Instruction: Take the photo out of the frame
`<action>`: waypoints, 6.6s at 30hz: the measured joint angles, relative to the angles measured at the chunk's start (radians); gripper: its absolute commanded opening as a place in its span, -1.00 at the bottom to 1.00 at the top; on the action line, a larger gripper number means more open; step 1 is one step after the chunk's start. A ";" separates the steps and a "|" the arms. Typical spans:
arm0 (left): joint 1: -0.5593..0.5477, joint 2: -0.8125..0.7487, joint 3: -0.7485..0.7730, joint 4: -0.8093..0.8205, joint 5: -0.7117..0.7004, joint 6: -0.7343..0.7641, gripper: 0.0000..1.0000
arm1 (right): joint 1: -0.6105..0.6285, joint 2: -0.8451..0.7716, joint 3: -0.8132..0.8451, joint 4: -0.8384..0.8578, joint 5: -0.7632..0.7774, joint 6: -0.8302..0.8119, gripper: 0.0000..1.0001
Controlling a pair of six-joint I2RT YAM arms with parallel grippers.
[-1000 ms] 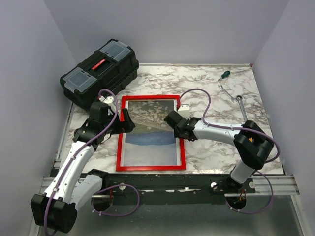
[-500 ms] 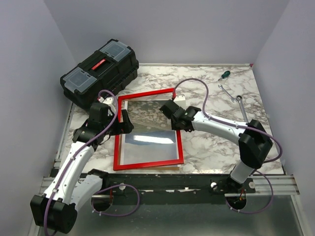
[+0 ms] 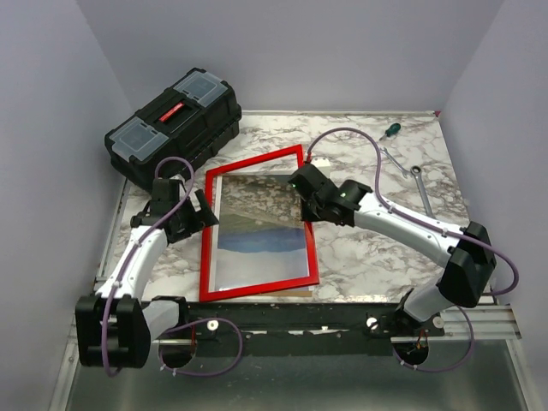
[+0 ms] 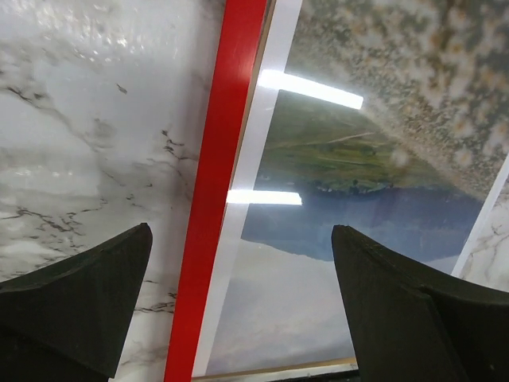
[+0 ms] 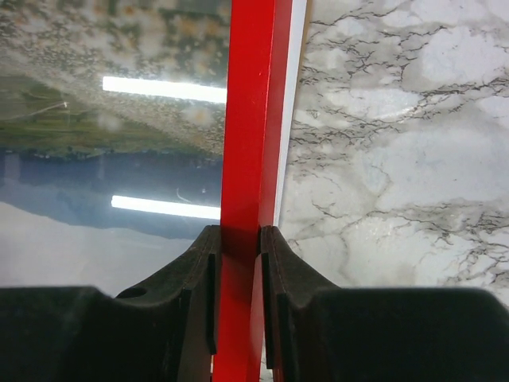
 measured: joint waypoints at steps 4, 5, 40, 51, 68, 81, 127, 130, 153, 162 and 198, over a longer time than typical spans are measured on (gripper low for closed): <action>0.008 0.129 -0.029 0.042 0.050 -0.030 0.73 | 0.000 -0.030 -0.026 0.027 -0.017 -0.009 -0.99; 0.008 0.155 -0.033 0.051 0.061 -0.039 0.65 | 0.000 -0.035 -0.037 0.035 -0.019 -0.010 -0.99; -0.029 -0.123 -0.126 0.045 -0.095 -0.107 -1.00 | -0.002 -0.066 -0.147 0.126 -0.047 -0.042 0.63; -0.030 -0.214 -0.126 0.038 -0.048 -0.101 -1.00 | -0.160 0.039 -0.204 0.233 -0.116 -0.158 0.25; -0.073 -0.274 -0.108 0.006 -0.010 -0.103 -1.00 | -0.167 0.152 -0.204 0.303 -0.170 -0.241 -0.99; -0.387 -0.068 0.066 0.177 -0.075 -0.237 -1.00 | -0.285 -0.063 -0.333 0.177 0.065 -0.276 -0.99; -0.465 -0.152 -0.289 0.227 -0.079 -0.307 0.11 | 0.040 0.467 0.292 0.084 0.001 0.291 0.51; -0.462 -0.109 -0.327 0.241 -0.102 -0.327 0.04 | 0.061 0.525 0.336 0.040 0.032 0.328 0.24; -0.460 -0.138 -0.399 0.343 -0.169 -0.418 -0.06 | 0.084 0.575 0.336 -0.003 0.113 0.302 -0.99; -0.460 -0.151 -0.396 0.321 -0.181 -0.417 -0.05 | 0.066 0.183 -0.009 0.051 0.045 0.119 -0.99; -0.460 -0.142 -0.371 0.278 -0.200 -0.399 0.01 | -0.101 0.133 -0.342 0.405 0.016 -0.020 -0.99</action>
